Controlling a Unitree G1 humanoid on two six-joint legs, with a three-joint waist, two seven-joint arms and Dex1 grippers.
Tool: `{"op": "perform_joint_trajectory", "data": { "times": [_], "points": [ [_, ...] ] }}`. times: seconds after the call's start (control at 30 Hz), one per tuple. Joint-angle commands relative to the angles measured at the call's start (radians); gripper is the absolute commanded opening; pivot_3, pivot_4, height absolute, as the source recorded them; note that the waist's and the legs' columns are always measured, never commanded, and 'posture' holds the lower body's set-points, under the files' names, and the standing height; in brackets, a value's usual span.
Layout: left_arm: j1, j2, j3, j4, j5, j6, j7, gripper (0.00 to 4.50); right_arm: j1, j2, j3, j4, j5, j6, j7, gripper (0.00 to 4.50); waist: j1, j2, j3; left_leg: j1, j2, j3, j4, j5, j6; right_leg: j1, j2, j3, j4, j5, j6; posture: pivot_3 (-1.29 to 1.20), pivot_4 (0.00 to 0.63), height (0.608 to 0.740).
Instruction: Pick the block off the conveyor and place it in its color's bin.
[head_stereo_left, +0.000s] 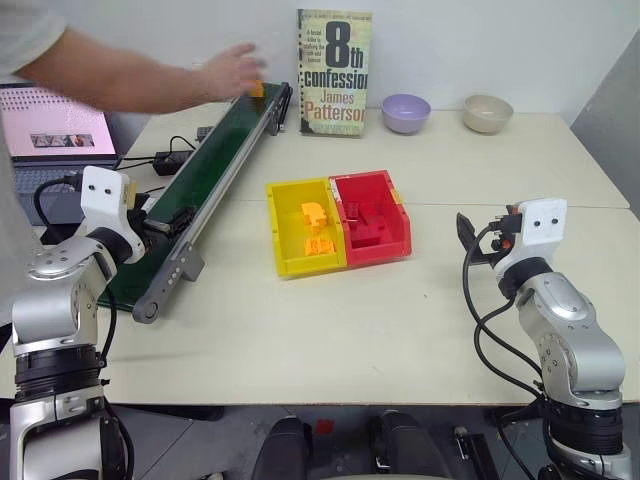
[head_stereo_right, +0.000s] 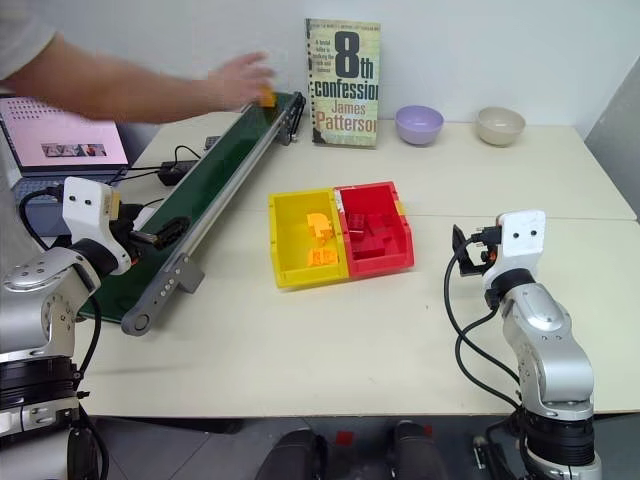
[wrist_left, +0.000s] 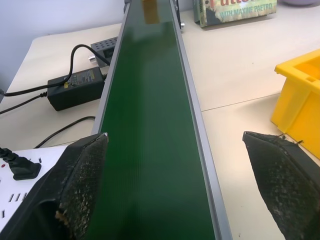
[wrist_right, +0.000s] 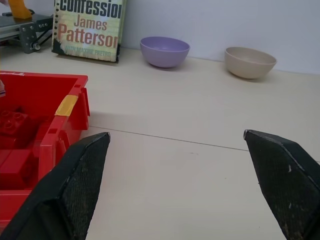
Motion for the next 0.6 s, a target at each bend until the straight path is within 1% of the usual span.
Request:
{"op": "perform_joint_trajectory", "data": {
  "times": [0.03, 0.17, 0.37, 0.5, 0.6],
  "points": [
    [-0.019, 0.023, 0.01, -0.013, -0.005, -0.011, -0.007, 4.5, -0.01, -0.004, -0.024, -0.036, -0.007, -0.013, -0.003, 4.5, 0.0, 0.0, 0.0, 0.0, 0.0, 0.0, 0.0, 0.0, 0.0, 0.0, 0.0, 0.0, 0.0, 0.0, 0.0, 0.0, 0.15, 0.74],
    [-0.027, 0.019, 0.029, -0.007, -0.012, -0.007, 0.008, 4.5, -0.014, -0.006, -0.023, -0.036, -0.005, -0.01, -0.001, 4.5, 0.0, 0.0, 0.0, 0.0, 0.0, 0.0, 0.0, 0.0, 0.0, 0.0, 0.0, 0.0, 0.0, 0.0, 0.0, 0.0, 0.15, 0.74],
    [-0.006, 0.013, 0.05, -0.022, -0.031, 0.004, 0.014, 4.5, -0.037, -0.018, -0.02, -0.051, 0.04, 0.001, 0.051, 4.5, 0.0, 0.0, 0.0, 0.0, 0.0, 0.0, 0.0, 0.0, 0.0, 0.0, 0.0, 0.0, 0.0, 0.0, 0.0, 0.0, 0.15, 0.74],
    [0.006, -0.004, 0.068, -0.031, -0.045, 0.011, 0.028, 4.5, -0.061, -0.035, -0.004, -0.071, 0.102, 0.021, 0.127, 4.5, 0.0, 0.0, 0.0, 0.0, 0.0, 0.0, 0.0, 0.0, 0.0, 0.0, 0.0, 0.0, 0.0, 0.0, 0.0, 0.0, 0.15, 0.74],
    [0.009, -0.015, 0.07, -0.027, -0.049, 0.014, 0.042, 4.5, -0.077, -0.067, 0.019, -0.108, 0.196, 0.059, 0.237, 4.5, 0.0, 0.0, 0.0, 0.0, 0.0, -0.001, 0.0, 0.0, 0.0, 0.0, 0.0, 0.0, 0.0, 0.0, 0.0, 0.0, 0.15, 0.74]
  ]
}}
